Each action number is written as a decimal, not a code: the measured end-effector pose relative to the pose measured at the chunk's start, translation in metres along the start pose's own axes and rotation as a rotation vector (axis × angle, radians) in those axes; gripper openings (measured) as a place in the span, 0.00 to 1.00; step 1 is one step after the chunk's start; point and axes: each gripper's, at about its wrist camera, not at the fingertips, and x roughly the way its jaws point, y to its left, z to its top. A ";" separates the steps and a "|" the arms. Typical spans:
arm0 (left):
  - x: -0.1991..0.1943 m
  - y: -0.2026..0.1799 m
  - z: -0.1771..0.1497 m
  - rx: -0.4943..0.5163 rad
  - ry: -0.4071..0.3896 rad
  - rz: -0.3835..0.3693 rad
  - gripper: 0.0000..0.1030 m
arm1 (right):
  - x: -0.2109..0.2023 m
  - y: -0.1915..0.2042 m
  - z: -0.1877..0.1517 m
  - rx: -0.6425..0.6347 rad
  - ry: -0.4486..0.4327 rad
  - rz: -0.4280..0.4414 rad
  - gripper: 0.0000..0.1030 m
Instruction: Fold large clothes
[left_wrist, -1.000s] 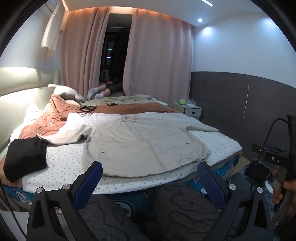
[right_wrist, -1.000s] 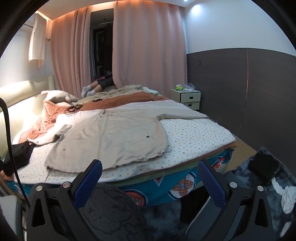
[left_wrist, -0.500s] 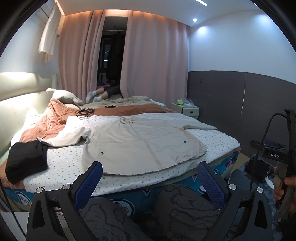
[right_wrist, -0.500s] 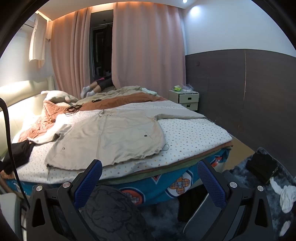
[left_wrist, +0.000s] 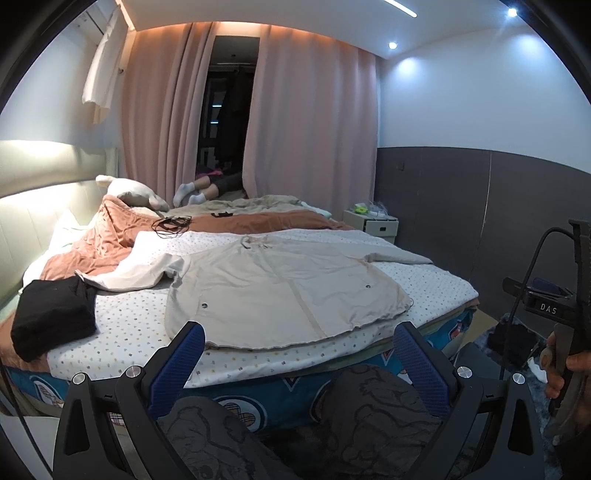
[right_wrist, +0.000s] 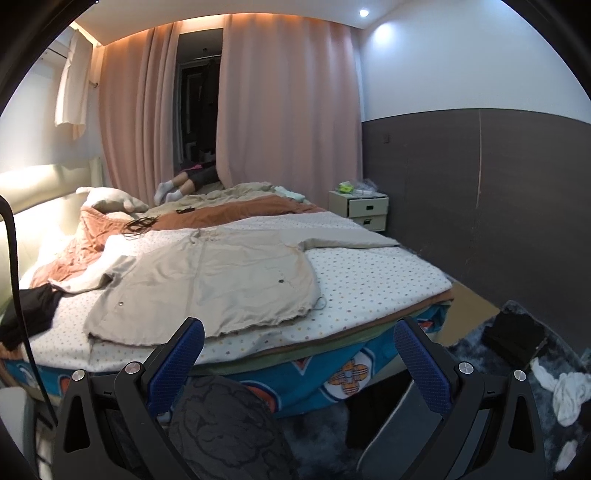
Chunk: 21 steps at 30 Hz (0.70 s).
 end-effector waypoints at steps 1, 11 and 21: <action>0.001 0.000 0.000 0.002 0.001 0.001 0.99 | 0.000 0.000 0.000 0.001 0.000 0.001 1.00; -0.001 0.000 -0.002 -0.006 -0.004 -0.001 0.99 | -0.002 0.002 -0.005 -0.012 0.003 0.000 1.00; -0.001 0.000 -0.002 0.000 -0.003 0.000 0.99 | -0.003 0.001 -0.007 -0.006 0.002 -0.012 1.00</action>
